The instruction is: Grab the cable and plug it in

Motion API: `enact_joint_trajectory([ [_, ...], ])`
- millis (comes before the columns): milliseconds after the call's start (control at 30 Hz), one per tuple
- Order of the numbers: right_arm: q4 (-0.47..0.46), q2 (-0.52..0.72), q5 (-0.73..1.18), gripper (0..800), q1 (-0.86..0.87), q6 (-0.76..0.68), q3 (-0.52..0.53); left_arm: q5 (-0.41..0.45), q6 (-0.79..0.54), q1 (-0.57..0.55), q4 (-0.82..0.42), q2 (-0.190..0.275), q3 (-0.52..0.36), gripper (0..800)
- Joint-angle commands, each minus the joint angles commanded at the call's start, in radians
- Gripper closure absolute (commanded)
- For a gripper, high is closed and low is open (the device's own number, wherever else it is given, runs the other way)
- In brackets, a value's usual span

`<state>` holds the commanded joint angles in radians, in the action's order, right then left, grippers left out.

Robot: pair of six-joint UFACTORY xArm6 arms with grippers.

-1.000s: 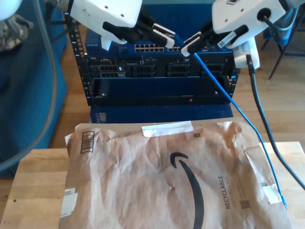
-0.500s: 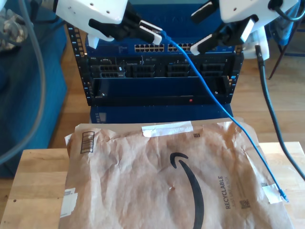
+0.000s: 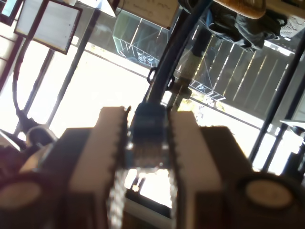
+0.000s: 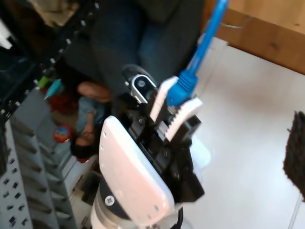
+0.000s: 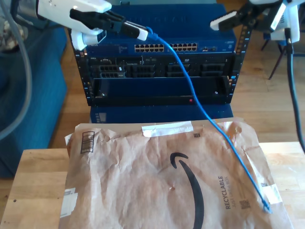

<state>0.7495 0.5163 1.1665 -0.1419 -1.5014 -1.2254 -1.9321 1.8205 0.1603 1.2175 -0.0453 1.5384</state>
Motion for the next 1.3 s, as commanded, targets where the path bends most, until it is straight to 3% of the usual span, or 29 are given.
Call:
enact_joint_trajectory([
  [167, 0.003, 0.038, -0.173, 2, -0.089, 0.104, 0.091, -0.055, 0.020, 0.018, 0.048, -0.015, 0.005, 792],
  [433, 0.003, 0.100, -0.302, 2, -0.133, 0.144, 0.169, -0.118, 0.066, 0.035, 0.084, -0.028, 0.003, 792],
  [633, 0.005, 0.103, -0.324, 3, -0.161, 0.149, 0.184, -0.178, 0.133, 0.064, 0.170, -0.069, 0.003, 791],
  [833, 0.000, 0.146, -0.523, 2, -0.269, 0.175, 0.276, -0.242, 0.184, 0.066, 0.247, -0.101, 0.003, 782],
  [933, 0.003, 0.146, -0.623, 3, -0.313, 0.236, 0.311, -0.252, 0.222, 0.066, 0.255, -0.107, 0.003, 778],
  [1300, 0.000, 0.158, -0.770, 7, -0.439, 0.259, 0.359, -0.298, 0.299, 0.069, 0.311, -0.146, -0.005, 768],
])
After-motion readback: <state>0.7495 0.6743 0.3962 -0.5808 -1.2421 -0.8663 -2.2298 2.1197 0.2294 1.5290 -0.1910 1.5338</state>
